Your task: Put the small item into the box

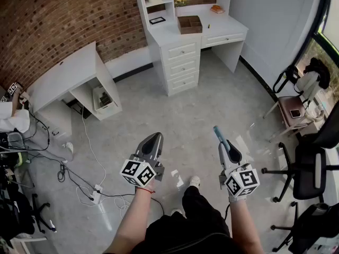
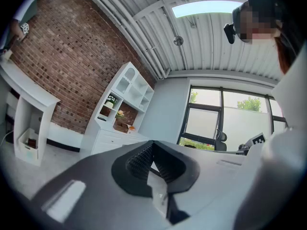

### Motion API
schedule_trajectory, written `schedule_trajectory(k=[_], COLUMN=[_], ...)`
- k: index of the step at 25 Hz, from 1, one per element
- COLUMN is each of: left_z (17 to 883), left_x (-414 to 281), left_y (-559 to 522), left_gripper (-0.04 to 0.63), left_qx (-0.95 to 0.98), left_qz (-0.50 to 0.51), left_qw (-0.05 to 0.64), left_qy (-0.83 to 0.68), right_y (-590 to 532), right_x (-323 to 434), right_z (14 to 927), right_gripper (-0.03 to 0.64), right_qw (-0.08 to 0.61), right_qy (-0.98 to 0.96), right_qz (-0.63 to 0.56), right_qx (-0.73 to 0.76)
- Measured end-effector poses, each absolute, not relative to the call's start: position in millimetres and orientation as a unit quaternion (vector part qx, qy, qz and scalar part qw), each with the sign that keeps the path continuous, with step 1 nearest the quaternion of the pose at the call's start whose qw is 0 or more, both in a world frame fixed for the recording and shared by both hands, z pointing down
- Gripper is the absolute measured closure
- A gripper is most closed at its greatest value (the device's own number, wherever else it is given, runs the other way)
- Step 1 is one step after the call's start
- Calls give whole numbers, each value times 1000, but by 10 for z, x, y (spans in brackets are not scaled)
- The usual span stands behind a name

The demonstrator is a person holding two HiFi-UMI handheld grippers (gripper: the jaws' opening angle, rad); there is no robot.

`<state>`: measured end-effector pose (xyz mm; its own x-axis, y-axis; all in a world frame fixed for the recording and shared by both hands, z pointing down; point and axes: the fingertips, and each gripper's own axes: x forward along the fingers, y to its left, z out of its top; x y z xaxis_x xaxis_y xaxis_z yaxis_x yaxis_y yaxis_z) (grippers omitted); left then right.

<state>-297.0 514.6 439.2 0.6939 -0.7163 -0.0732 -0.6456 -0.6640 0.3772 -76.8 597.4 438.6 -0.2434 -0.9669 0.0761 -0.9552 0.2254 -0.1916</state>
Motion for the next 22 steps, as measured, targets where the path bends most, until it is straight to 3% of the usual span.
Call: schedule_trajectory(k=[22], left_z=[4389], left_x=[-2027], left_y=[3800], left_gripper=[594], left_qx=[895], left_qz=[-104], left_qw=[170], left_qy=[-400], right_y=[4569], right_x=[323], right_z=[4289], right_gripper=[540], right_qw=[36], right_qy=[791], right_qz=[-72], right_qx=[-607])
